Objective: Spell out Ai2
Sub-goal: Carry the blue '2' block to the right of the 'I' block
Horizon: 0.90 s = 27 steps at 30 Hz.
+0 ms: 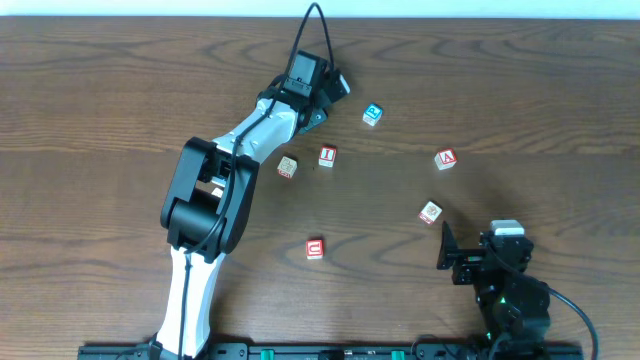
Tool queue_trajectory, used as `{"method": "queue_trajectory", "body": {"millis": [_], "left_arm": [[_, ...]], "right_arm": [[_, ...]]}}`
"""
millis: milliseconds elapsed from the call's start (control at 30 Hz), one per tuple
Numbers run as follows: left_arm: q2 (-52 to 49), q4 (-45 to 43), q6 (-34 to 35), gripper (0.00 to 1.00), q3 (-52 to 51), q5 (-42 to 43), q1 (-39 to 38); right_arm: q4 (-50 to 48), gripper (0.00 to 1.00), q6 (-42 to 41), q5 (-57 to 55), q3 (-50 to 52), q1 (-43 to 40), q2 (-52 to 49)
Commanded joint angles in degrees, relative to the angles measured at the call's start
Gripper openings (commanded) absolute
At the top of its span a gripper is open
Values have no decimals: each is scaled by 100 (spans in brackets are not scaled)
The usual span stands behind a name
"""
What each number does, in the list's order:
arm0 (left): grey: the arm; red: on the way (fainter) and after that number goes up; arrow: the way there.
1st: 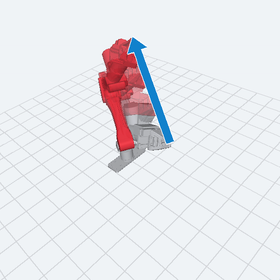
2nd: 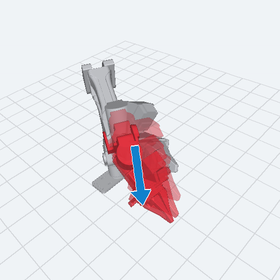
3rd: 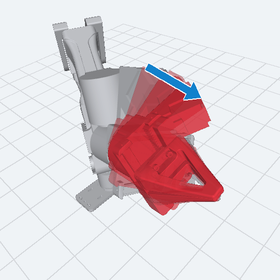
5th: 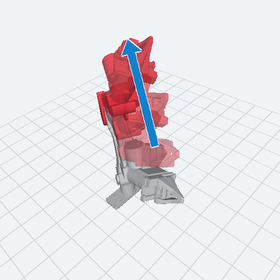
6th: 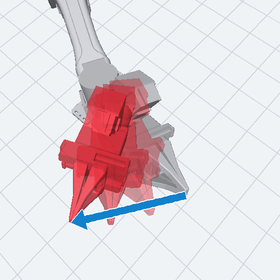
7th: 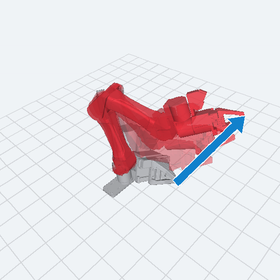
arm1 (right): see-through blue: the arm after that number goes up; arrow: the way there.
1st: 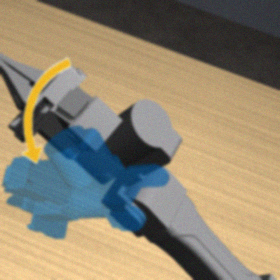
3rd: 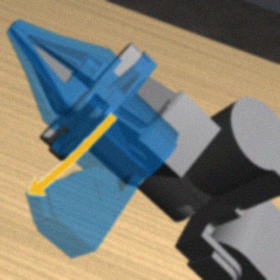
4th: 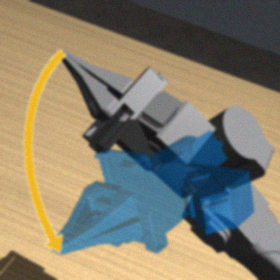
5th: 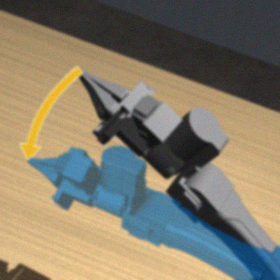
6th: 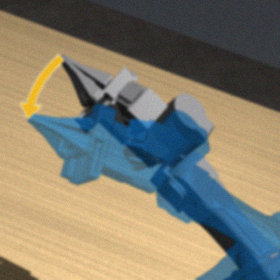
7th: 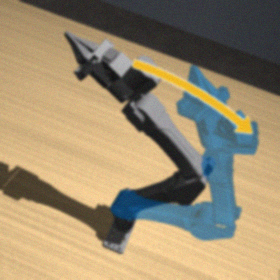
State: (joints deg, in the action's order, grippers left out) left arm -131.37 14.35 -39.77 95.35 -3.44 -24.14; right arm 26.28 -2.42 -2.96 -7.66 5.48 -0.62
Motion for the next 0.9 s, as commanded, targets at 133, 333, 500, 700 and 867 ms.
{"method": "queue_trajectory", "body": {"millis": [133,333,500,700,867], "left_arm": [[57,264,675,64,42,254,-55],[66,367,671,49,42,437,-39],[66,363,605,40,42,452,-13],[66,337,271,32,42,450,-15],[66,337,-415,27,42,448,-15]], "right_arm": [[2,99,-74,22,17,-101,31],[2,99,-74,22,17,-101,31],[2,99,-74,22,17,-101,31],[2,99,-74,22,17,-101,31],[2,99,-74,22,17,-101,31]]}}
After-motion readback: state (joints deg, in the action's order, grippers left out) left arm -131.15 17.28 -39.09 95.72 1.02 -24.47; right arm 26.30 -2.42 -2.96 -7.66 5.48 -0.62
